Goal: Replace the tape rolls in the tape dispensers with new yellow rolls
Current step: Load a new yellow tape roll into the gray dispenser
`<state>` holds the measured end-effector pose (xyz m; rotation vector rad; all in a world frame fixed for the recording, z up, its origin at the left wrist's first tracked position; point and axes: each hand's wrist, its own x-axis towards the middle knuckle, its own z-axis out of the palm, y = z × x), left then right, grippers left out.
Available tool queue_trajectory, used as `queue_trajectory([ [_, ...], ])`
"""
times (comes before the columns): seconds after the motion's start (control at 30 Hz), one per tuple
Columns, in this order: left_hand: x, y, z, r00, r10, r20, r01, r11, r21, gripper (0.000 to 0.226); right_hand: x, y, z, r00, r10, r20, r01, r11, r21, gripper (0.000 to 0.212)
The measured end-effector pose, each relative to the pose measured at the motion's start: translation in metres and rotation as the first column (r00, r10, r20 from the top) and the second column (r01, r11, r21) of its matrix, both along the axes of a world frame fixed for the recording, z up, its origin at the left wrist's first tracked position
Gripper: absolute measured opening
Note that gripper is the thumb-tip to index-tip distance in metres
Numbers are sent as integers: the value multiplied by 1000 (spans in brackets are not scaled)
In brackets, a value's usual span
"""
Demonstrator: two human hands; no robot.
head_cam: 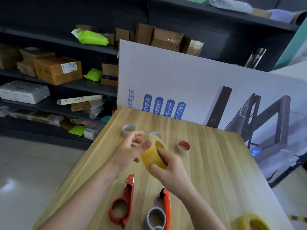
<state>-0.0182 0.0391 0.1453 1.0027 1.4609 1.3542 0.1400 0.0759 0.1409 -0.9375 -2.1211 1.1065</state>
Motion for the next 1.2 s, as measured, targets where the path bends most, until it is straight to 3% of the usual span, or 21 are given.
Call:
queue_trajectory([
  [0.2, 16, 11, -31, 994, 44, 105, -24, 982, -185, 48, 11, 6, -28, 980, 15, 201, -56, 978, 201, 22],
  [0.3, 20, 14, -55, 992, 62, 107, -34, 968, -249, 40, 21, 11, -46, 967, 73, 243, -121, 975, 186, 27],
  [0.37, 22, 12, -74, 990, 60, 129, -20, 955, -296, 40, 31, 16, -57, 979, 16, 205, -37, 994, 100, 30],
  [0.47, 24, 6, -104, 988, 32, 152, 32, 916, -401, 42, 46, 27, -79, 955, -219, 200, 222, 975, 5, 28],
  [0.57, 30, -3, -127, 985, -22, 174, 107, 861, -497, 52, 58, 36, -109, 872, -345, 347, 374, 927, -19, 23],
  [0.67, 36, -9, -146, 977, -80, 200, 180, 814, -553, 53, 65, 36, -143, 776, -250, 579, 384, 915, -120, 38],
  [0.8, 36, -13, -160, 968, -161, 194, 245, 773, -584, 45, 69, 33, -175, 654, -128, 746, 380, 908, -178, 45],
  [0.97, 28, -10, -165, 948, -260, 184, 317, 724, -613, 45, 67, 36, -190, 564, -54, 824, 288, 948, -135, 30],
  [1.2, 25, -6, -170, 927, -339, 158, 357, 676, -645, 47, 67, 53, -192, 492, -77, 867, 153, 988, 1, 23],
])
